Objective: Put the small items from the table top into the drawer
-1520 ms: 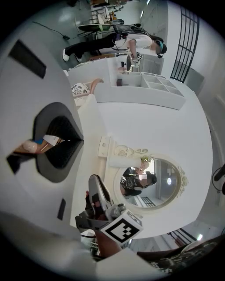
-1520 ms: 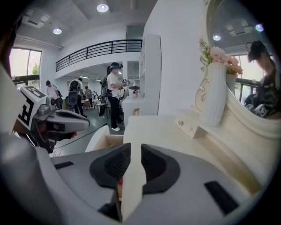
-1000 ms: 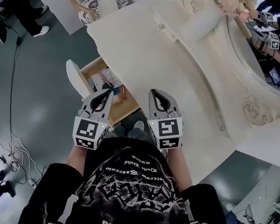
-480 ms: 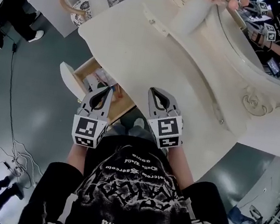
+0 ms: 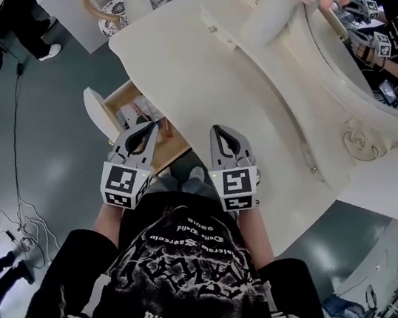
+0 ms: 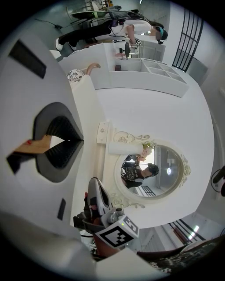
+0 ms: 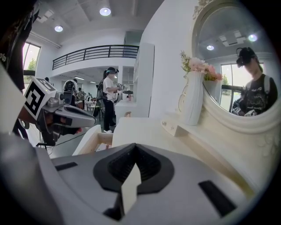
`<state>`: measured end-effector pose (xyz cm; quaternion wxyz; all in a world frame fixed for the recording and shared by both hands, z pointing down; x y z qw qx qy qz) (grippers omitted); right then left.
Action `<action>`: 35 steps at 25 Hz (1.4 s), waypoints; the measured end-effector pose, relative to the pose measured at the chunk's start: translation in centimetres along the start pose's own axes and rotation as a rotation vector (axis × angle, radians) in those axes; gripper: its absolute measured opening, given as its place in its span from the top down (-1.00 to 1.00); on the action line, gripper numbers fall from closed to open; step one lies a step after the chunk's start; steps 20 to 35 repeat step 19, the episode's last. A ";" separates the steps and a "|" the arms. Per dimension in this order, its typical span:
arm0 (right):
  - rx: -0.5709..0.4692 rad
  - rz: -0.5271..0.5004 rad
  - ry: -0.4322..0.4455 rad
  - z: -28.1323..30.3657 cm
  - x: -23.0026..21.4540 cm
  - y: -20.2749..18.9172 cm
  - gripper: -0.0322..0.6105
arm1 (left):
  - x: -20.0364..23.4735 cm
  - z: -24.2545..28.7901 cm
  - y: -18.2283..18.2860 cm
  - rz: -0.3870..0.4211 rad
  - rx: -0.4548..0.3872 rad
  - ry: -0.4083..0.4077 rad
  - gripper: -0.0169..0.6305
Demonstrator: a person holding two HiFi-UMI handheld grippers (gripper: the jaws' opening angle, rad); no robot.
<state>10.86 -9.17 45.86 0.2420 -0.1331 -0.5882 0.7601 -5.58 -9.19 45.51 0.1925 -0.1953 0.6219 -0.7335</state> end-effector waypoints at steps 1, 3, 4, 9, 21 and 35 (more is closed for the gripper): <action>0.000 -0.001 0.000 -0.1 0.0 0.0 0.87 | -0.1 0.0 0.0 0.000 -0.001 0.000 0.90; -0.001 -0.003 -0.001 -0.3 0.0 -0.1 0.87 | -0.2 -0.1 0.0 0.000 -0.002 0.000 0.90; -0.001 -0.004 -0.003 -0.4 0.0 -0.1 0.87 | -0.2 -0.1 -0.1 0.000 -0.002 0.000 0.90; 0.003 -0.002 -0.013 -0.8 -0.2 -0.4 0.87 | -0.3 -0.3 0.0 0.000 -0.002 -0.001 0.90; 0.009 0.005 -0.020 -1.4 0.3 -0.8 0.88 | -0.4 -0.7 -0.1 -0.001 0.003 -0.002 0.90; 0.009 0.005 -0.020 -1.4 0.3 -0.8 0.88 | -0.4 -0.7 -0.1 -0.001 0.003 -0.002 0.90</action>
Point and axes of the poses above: the fingertips, and each gripper's own axes: z forward along the fingers, x to its left, y out of its top, the point moved 3 cm from there along -z, backward along the fingers, and after that the axes turned 13 degrees about -x, right-handed, at the moved point
